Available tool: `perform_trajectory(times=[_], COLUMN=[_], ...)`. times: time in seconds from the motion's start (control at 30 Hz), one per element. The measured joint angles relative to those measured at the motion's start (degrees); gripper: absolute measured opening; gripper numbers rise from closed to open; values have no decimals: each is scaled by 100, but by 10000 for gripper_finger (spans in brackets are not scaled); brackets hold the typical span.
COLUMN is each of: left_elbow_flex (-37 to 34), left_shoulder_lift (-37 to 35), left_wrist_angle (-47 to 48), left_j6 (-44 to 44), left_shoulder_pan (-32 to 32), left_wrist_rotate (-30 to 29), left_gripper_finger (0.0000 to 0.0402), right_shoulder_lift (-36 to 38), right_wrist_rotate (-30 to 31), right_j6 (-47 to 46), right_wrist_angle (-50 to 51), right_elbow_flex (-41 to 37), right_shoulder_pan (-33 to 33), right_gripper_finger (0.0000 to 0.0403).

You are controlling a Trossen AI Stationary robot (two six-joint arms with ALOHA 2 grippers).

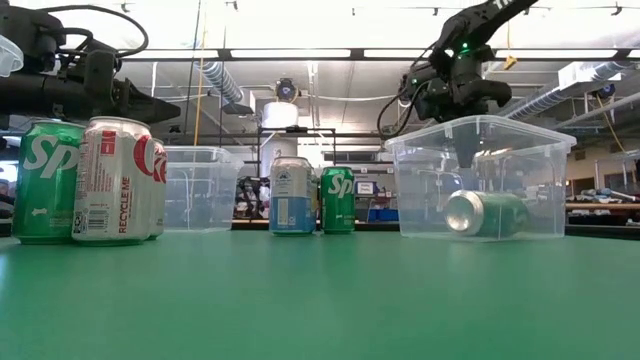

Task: Sort soda cans
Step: Put the green soda can into the top right transparent bin

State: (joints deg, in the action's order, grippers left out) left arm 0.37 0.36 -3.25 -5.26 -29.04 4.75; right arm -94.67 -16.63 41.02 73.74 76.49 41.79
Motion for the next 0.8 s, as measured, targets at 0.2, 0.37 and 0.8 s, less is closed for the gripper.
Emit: perform_trajectory(times=[0.2, 0.37, 0.8], left_elbow_flex=[1, 1, -1], left_shoulder_lift=[0, 0, 1], left_wrist_angle=[6, 22, 22], left_j6=[0, 0, 0], left_shoulder_pan=[2, 4, 6], left_wrist_rotate=[0, 0, 0], left_gripper_finger=[10, 10, 10], right_shoulder_lift=[-6, -26, 12], right_wrist_rotate=[-170, 211, 792], right_j6=[261, -88, -1270], right_wrist_angle=[-66, -143, -215], right_elbow_flex=[-396, -454, -454], right_shoulder_pan=[-214, -332, -662], right_gripper_finger=[2, 15, 152])
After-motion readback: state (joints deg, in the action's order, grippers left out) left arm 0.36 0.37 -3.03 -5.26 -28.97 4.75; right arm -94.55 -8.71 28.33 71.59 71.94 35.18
